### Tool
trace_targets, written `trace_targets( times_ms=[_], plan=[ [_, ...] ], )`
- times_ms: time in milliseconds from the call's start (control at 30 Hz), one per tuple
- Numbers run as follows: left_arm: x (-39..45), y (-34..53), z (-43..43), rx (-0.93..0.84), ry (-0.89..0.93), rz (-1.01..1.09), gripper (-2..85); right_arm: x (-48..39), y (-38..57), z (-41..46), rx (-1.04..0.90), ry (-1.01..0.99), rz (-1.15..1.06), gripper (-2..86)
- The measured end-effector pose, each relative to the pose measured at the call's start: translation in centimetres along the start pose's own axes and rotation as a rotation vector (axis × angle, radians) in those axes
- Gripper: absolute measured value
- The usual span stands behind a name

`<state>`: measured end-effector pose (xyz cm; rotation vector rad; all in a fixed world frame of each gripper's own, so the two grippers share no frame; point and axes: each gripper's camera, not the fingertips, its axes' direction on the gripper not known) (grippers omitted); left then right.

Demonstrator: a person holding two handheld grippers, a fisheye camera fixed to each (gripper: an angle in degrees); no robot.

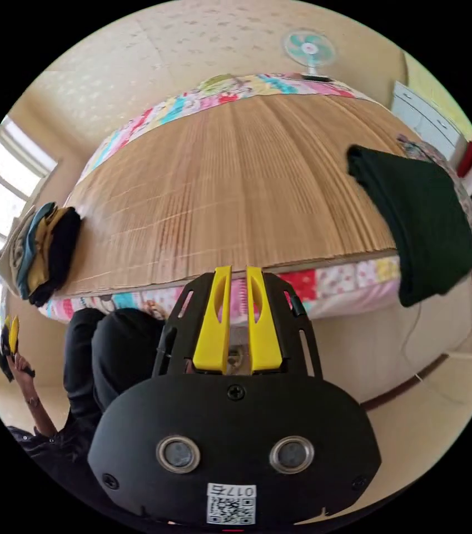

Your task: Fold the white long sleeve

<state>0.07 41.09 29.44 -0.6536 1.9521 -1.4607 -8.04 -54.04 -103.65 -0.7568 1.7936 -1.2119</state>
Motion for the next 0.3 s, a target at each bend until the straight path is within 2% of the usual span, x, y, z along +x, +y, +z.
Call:
trace_targets(
  times_ms=[100, 167, 233, 300],
  plan=[
    [1.1, 2.1, 3.5, -0.111, -0.001, -0.023, 13.2, 6.9, 0.7, -4.4, 0.154, 0.127, 0.153, 6.9],
    [0.5, 2.7, 5.0, -0.128, 0.079, -0.096, 13.1, 10.3, 1.0, -6.1, 0.238, 0.191, 0.257, 8.9],
    [0.2, 2.6, 5.6, -0.135, 0.116, -0.137, 13.1, 13.6, 0.8, -5.8, 0.228, 0.219, 0.369, 10.9],
    [0.3, 2.0, 5.8, -0.138, 0.126, -0.142, 13.3, 17.7, 1.1, -3.5, 0.145, 0.154, 0.539, 11.8]
  ],
)
